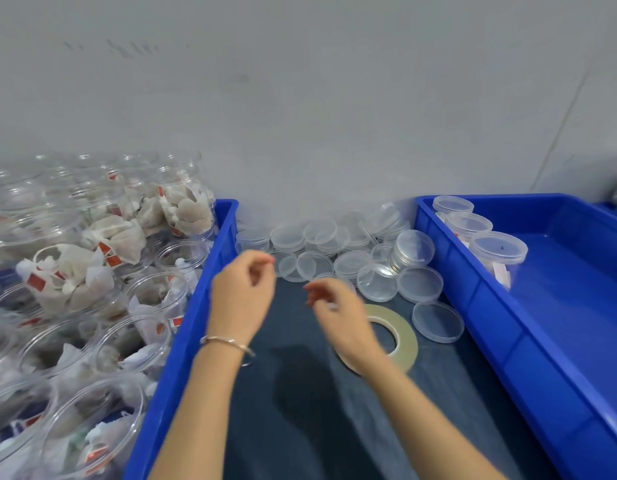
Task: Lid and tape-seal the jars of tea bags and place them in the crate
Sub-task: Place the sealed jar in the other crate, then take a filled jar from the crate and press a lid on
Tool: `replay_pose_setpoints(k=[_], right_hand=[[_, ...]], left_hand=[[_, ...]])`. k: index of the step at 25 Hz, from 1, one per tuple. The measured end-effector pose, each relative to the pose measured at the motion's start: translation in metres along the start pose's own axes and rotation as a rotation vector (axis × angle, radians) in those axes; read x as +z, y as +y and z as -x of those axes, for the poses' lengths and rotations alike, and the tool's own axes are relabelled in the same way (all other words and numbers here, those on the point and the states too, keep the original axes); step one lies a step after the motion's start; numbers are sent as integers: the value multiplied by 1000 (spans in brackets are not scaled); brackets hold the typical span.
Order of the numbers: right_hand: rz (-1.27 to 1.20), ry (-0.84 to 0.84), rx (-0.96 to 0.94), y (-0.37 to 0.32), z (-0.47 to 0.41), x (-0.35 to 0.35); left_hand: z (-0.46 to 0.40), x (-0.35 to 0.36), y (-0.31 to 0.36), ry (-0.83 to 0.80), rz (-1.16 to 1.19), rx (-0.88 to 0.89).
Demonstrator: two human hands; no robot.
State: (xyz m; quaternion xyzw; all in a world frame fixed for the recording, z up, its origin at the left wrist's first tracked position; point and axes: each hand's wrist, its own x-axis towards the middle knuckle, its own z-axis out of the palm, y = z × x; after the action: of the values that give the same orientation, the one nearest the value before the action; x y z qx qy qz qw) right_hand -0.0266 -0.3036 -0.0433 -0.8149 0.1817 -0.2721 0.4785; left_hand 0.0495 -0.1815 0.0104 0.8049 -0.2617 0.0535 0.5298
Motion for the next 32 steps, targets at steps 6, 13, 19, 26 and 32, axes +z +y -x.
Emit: replay_pose_setpoints(k=[6, 13, 19, 26, 32], right_hand=[[-128, -371, -35, -40, 16, 95], [-55, -504, -43, -54, 19, 109], [-63, -503, -7, -59, 15, 104], [-58, -519, -14, -58, 15, 109], [-153, -362, 56, -64, -3, 119]], left_hand=[[-10, -55, -36, -50, -593, -375], [-23, -85, -49, -357, -789, -327], [-66, -80, -48, 8, -447, -78], [-128, -33, -73, 271, -158, -175], [-160, -34, -93, 349, 62, -310]])
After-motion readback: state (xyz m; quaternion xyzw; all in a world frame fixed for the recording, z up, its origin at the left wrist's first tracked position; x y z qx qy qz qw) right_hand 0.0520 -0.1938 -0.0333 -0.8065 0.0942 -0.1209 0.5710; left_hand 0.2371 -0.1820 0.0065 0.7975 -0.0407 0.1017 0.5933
